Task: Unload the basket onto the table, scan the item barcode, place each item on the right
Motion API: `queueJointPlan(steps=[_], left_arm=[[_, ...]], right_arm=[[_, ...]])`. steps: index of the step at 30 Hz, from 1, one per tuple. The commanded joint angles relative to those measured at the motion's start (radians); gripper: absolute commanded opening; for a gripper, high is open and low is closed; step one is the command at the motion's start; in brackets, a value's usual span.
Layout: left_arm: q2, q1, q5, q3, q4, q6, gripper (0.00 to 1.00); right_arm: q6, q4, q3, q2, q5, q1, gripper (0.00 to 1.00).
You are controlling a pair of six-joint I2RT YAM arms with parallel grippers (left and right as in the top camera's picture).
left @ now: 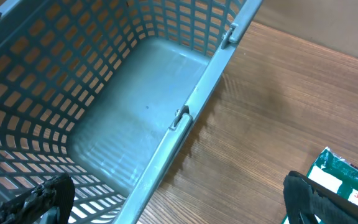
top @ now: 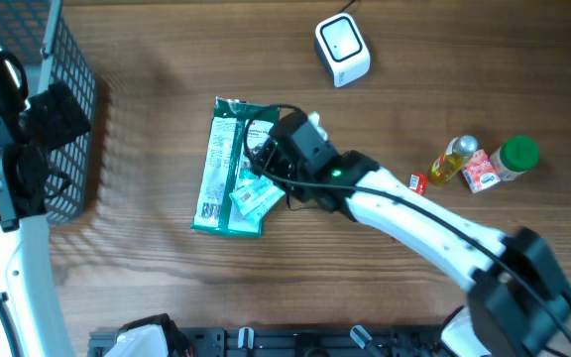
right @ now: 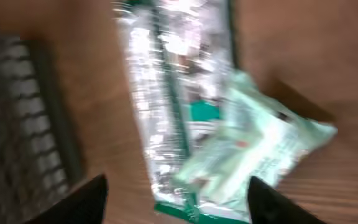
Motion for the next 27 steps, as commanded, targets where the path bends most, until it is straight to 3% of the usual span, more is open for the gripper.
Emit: queueJointPlan(steps=[1, 4, 9, 12, 21, 27], left_arm=[[-0.002, 0.004, 0.002, 0.003, 0.003, 0.012, 1.0], [-0.002, 0.004, 0.002, 0.003, 0.003, 0.012, 1.0], [-0.002, 0.004, 0.002, 0.003, 0.003, 0.012, 1.0], [-0.002, 0.004, 0.002, 0.003, 0.003, 0.011, 1.0], [-0.002, 0.004, 0.002, 0.003, 0.003, 0.012, 1.0], [-0.002, 0.004, 0.002, 0.003, 0.003, 0.012, 1.0]], right_arm=[[-0.195, 0.0, 0.022, -0.024, 0.019, -0.004, 0.59], [-0.261, 0.0, 0.02, -0.013, 0.03, -0.001, 0.46], [-0.285, 0.021, 0.02, 0.042, 0.036, 0.008, 0.44], [-0.301, 0.031, 0.02, 0.098, 0.037, 0.018, 0.35], [-0.352, 0.067, 0.019, 0.296, 0.037, 0.019, 0.22], [-0.353, 0.083, 0.019, 0.355, 0.074, 0.018, 0.22]])
